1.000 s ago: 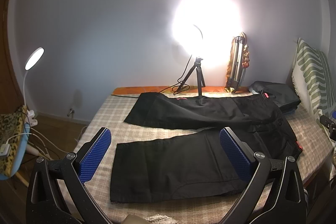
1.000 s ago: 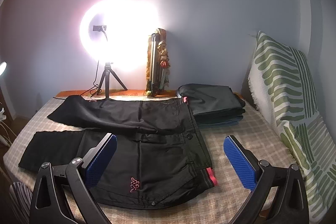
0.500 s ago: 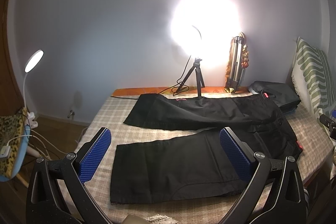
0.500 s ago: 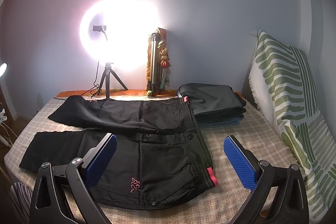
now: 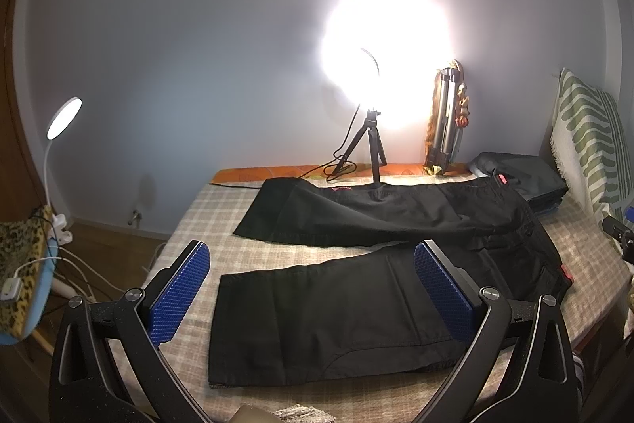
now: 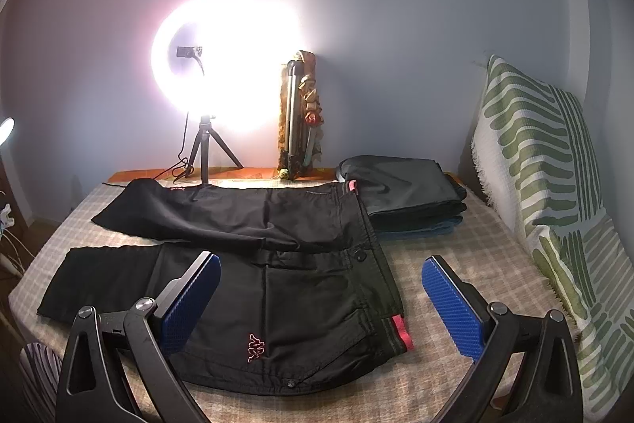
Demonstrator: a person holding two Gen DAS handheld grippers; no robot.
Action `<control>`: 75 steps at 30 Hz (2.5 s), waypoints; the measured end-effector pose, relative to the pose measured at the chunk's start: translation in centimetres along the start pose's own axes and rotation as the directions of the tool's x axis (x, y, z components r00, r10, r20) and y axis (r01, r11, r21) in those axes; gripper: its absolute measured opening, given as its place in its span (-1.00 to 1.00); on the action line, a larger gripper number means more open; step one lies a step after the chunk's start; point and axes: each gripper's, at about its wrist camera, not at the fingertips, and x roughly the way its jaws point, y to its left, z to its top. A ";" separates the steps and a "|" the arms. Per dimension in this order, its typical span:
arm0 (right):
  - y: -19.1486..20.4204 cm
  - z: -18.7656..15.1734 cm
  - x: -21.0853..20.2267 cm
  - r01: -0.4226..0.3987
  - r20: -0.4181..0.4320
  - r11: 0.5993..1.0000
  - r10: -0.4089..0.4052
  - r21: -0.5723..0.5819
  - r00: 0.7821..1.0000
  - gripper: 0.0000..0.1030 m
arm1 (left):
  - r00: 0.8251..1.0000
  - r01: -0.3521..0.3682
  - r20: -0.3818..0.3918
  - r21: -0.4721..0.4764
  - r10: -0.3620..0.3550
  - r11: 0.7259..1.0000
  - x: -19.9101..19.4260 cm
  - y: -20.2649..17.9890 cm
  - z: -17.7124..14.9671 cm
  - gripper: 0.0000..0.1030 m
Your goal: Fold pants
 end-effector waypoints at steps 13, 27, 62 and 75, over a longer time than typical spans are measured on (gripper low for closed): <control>0.1 -0.1 0.3 -0.007 -0.003 1.000 0.007 0.001 1.000 0.99 | 1.000 -0.001 0.001 0.002 0.001 1.000 0.0 -0.1 0.0 0.99; 0.2 0.0 1.4 -0.026 -0.015 1.000 0.026 -0.011 1.000 0.99 | 1.000 -0.011 -0.007 0.006 0.011 1.000 0.8 -0.1 0.0 0.99; 6.7 9.7 20.0 -0.344 -0.171 0.878 0.302 -0.333 0.938 0.99 | 0.979 0.000 -0.204 0.087 0.018 0.996 15.2 4.2 2.3 0.99; 13.3 9.7 35.9 -0.559 -0.420 0.750 0.406 -0.355 0.812 0.77 | 0.935 0.096 -0.345 0.024 -0.082 0.995 25.9 4.0 3.0 0.98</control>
